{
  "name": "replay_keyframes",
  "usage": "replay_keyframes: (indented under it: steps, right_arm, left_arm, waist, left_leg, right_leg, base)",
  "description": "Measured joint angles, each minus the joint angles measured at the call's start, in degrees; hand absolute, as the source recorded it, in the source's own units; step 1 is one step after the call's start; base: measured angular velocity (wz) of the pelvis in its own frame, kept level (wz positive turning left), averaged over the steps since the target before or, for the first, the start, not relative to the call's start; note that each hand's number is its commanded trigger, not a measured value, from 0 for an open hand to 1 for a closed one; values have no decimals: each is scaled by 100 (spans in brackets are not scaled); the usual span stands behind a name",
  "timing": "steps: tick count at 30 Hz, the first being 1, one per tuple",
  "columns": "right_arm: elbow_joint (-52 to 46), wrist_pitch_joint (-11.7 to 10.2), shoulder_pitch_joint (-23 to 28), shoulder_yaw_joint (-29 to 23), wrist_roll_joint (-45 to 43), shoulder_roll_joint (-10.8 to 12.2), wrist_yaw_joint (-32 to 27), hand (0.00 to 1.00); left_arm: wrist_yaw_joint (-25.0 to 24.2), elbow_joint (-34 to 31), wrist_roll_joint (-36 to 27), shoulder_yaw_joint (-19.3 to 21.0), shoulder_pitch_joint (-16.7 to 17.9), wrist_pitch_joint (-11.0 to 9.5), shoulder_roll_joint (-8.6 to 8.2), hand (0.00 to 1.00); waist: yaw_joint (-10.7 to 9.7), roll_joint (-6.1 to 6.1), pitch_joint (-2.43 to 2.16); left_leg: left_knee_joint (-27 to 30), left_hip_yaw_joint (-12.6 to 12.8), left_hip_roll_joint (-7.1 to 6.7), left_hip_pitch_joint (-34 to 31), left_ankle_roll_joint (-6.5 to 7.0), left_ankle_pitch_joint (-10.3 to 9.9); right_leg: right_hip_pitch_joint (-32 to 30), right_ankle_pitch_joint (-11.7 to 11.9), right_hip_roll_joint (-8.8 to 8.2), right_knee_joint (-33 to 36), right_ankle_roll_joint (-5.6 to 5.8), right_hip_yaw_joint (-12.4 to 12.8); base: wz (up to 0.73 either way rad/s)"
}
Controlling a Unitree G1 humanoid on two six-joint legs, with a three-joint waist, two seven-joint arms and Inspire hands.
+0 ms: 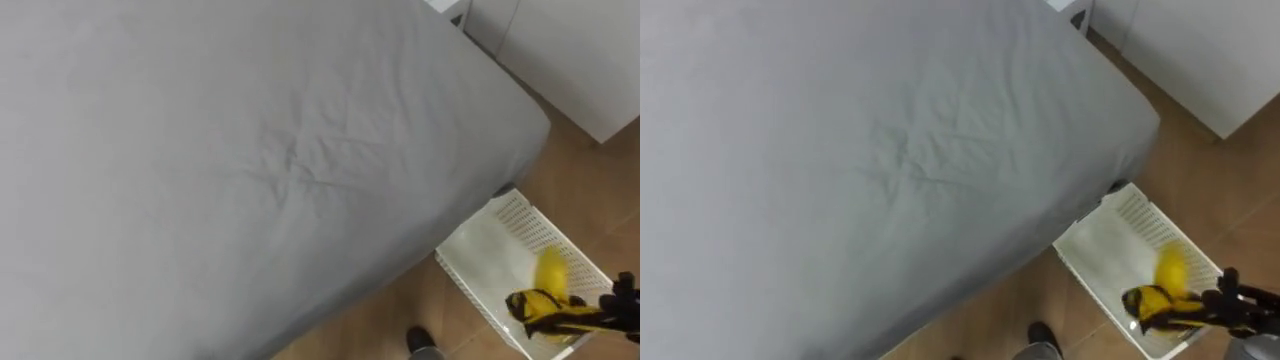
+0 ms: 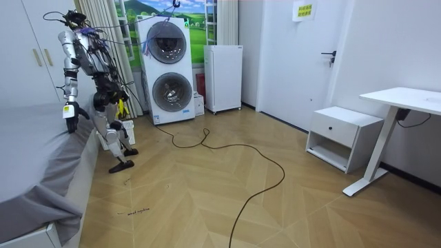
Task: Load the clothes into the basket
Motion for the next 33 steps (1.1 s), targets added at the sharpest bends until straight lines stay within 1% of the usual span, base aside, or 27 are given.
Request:
replay_keyframes:
  steps: [1, 3, 4, 6, 8, 11, 12, 13, 15, 17, 20, 21, 22, 24, 25, 26, 28, 29, 30, 32, 33]
  right_arm:
    - [1, -18, 4, 7, 51, -1, -3, 0]
    - [21, -57, 7, 45, 93, -9, -5, 0]
    - [32, -65, 0, 50, 93, -12, -5, 0]
    - [34, -66, 13, 50, 94, -12, -5, 0]
    - [62, -69, 51, 50, 99, -17, -7, 0]
    - [125, -96, 177, 92, 207, -22, -20, 0]
    - [133, -99, 189, 103, 214, -22, -13, 0]
    - [150, -108, 207, 102, 213, -22, -10, 0]
    - [152, -110, 261, 99, 210, -21, -2, 0]
    - [171, -109, 309, 102, 215, -19, 1, 0]
    - [177, -106, 401, 123, 227, -12, 6, 0]
    - [174, -106, 443, 226, 255, -12, 6, 0]
    - [167, -106, 524, 321, 335, -2, 9, 0]
    - [115, -93, 731, 415, 403, 48, 10, 0]
    - [91, -93, 833, 442, 405, 97, 13, 0]
    - [91, -92, 867, 440, 408, 128, 13, 0]
    - [91, -90, 972, 441, 425, 281, 32, 0]
    - [91, -90, 1004, 444, 441, 313, 66, 0]
    - [90, -90, 1059, 456, 448, 371, 135, 0]
    - [93, -89, 1155, 576, 436, 476, 242, 0]
    - [93, -83, 1218, 602, 443, 573, 340, 0]
  left_arm:
    - [-36, 0, -4, -1, 4, -23, 25, 0]
    - [-39, -8, -11, -57, 4, -45, 62, 0]
    - [-39, -9, -61, -121, 11, -80, 80, 0]
    - [-39, -13, -109, -121, 27, -109, 83, 0]
    - [-39, -13, -116, -121, 27, -117, 92, 0]
    - [-39, -12, -109, -122, 26, -139, 97, 0]
    - [-39, -12, -108, -119, 30, -142, 98, 0]
    - [-41, -12, -105, -110, 43, -142, 103, 0]
    - [-54, -13, -104, -98, 55, -145, 133, 0]
    - [-57, -63, -109, -92, 90, -160, 187, 0]
    - [-56, -197, -108, -93, 130, -160, 301, 0]
    - [-51, -235, -107, -94, 155, -162, 344, 0]
    - [-43, -247, -103, -94, 162, -165, 367, 0]
    - [-35, -283, -103, -86, 192, -174, 380, 0]
    - [-27, -339, -103, -79, 264, -202, 380, 0]
    - [-27, -340, -103, -74, 291, -225, 380, 0]
    - [-24, -340, -99, 22, 358, -282, 377, 0]
    - [-24, -340, -100, 35, 362, -282, 378, 0]
    - [-24, -342, -101, 87, 358, -284, 372, 0]
    - [-24, -410, -52, 158, 392, -305, 370, 0]
    - [-25, -478, 96, 192, 453, -321, 368, 0]
  waist:
    - [-1, -1, 1]
    - [-5, -9, 2]
    - [0, -13, 1]
    - [-2, -20, -2]
    - [-14, -23, -3]
    - [-5, -57, 4]
    - [-1, -80, 7]
    - [-2, -133, 20]
    - [-2, -162, 15]
    - [-2, -227, 20]
    - [14, -281, -10]
    - [23, -341, 1]
    - [46, -371, -12]
    - [146, -450, -24]
    - [203, -500, -29]
    - [215, -521, -32]
    - [241, -607, -55]
    - [255, -657, -56]
    - [278, -662, -77]
    - [326, -719, -76]
    - [331, -766, -77]
  left_leg:
    - [7, -23, 0, 0, -1, 1]
    - [20, -48, -1, -1, -1, 1]
    - [24, -56, -1, 0, -1, 1]
    - [30, -81, -2, 3, -1, 1]
    - [36, -143, 4, 38, -1, 1]
    - [29, -218, 13, 158, -4, 3]
    - [23, -227, 15, 198, -4, 3]
    - [16, -242, 13, 236, -4, 2]
    - [2, -272, 20, 278, -4, 3]
    - [-2, -297, 21, 300, -4, 3]
    - [11, -326, 41, 321, -5, 3]
    - [20, -374, 45, 338, -5, 3]
    - [23, -439, 51, 382, -8, 5]
    - [7, -441, 60, 523, -11, 4]
    - [-18, -443, 63, 644, -12, 3]
    - [-31, -445, 63, 701, -13, 3]
    - [-125, -457, 62, 907, -32, 13]
    - [-148, -458, 61, 937, -37, 17]
    - [-170, -459, 61, 1010, -37, 17]
    - [-188, -528, 60, 1115, -38, 16]
    - [-223, -640, 46, 1216, -49, 13]
  right_leg:
    - [7, -4, -28, 0, -6, -89]
    - [22, -11, -59, -1, -9, -177]
    - [30, -12, -68, -3, -9, -201]
    - [52, -13, -73, -7, -7, -220]
    - [142, -12, -73, -62, -8, -273]
    - [339, -11, -70, -169, -14, -350]
    - [371, -6, -68, -203, -9, -351]
    - [426, -4, -71, -230, -4, -356]
    - [532, 10, -67, -305, 1, -391]
    - [602, 20, -73, -322, 1, -434]
    - [673, 48, -73, -427, -7, -525]
    - [750, 55, -75, -456, -10, -565]
    - [828, 70, -74, -522, -16, -614]
    - [1021, 76, -69, -630, -22, -663]
    - [1182, 78, -62, -711, -22, -685]
    - [1258, 79, -62, -744, -22, -703]
    - [1534, 92, -60, -897, -23, -781]
    - [1583, 98, -60, -934, -22, -801]
    - [1709, 114, -65, -1013, -20, -870]
    - [1901, 136, -70, -1132, -19, -964]
    - [2047, 137, -71, -1203, -20, -1022]
  base:
    - [10]
    - [10]
    - [5]
    - [7]
    - [13]
    - [15]
    - [0]
    - [0]
    - [8]
    - [11]
    - [14]
    - [14]
    - [16]
    - [12]
    - [9]
    - [14]
    - [18]
    - [22]
    - [22]
    - [26]
    - [26]
